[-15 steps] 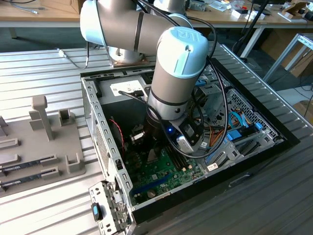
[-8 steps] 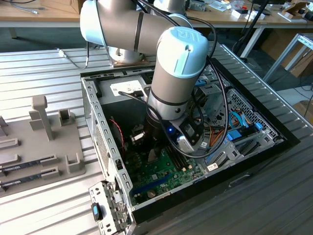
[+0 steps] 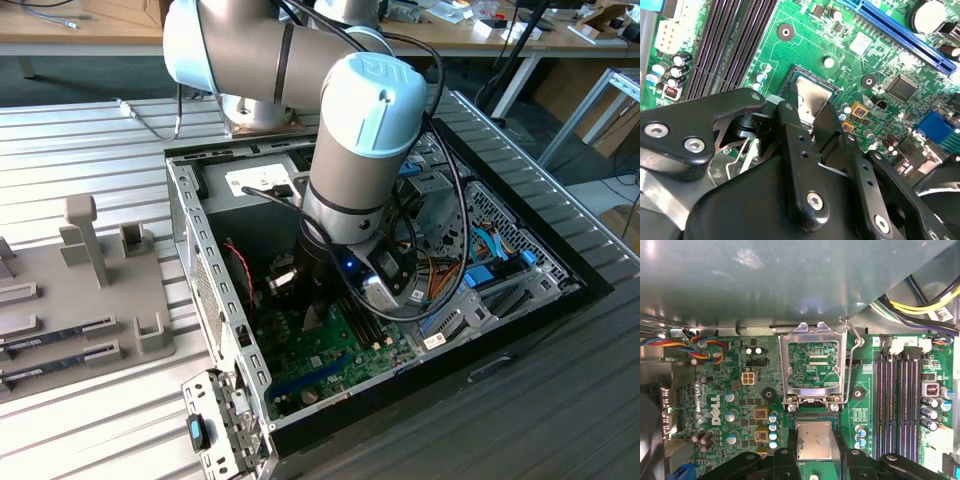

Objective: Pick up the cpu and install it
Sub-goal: 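Place the cpu into insertion slot, then close the cpu cover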

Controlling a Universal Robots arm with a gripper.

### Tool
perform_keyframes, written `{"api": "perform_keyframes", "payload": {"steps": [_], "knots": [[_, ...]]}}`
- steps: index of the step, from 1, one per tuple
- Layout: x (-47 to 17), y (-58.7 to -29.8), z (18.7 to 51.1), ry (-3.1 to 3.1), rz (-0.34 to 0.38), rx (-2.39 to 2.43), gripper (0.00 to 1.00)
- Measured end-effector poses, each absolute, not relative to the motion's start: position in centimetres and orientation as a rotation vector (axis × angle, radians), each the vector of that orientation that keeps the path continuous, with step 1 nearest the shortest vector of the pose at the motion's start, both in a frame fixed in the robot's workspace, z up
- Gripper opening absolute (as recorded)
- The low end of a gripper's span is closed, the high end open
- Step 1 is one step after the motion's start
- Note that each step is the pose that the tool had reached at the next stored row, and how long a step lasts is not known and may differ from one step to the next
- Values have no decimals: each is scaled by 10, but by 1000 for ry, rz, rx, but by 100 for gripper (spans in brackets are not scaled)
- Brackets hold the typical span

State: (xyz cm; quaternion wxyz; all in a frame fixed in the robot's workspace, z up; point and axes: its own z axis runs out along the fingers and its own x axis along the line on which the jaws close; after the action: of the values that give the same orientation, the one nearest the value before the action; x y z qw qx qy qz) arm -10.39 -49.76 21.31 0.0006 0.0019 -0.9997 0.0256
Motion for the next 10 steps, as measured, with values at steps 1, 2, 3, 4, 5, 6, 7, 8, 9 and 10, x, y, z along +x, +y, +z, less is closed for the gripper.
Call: {"api": "perform_keyframes", "payload": {"steps": [1, 2, 3, 4, 5, 6, 7, 8, 9, 10], "knots": [[-104, -497, 219, -3139, 82, 6, 40], [-103, -497, 232, -3139, 82, 6, 58], [-95, -497, 244, -3131, 82, 6, 51], [-79, -497, 244, -3105, 82, 7, 33], [-74, -497, 244, -3097, 82, 8, 27], [-70, -495, 244, -3089, 81, 8, 11], [-68, -493, 244, -3086, 81, 7, 11], [-68, -491, 244, -3085, 81, 7, 11], [-67, -488, 244, -3083, 81, 8, 11], [-66, -485, 244, -3081, 81, 8, 11]]}}
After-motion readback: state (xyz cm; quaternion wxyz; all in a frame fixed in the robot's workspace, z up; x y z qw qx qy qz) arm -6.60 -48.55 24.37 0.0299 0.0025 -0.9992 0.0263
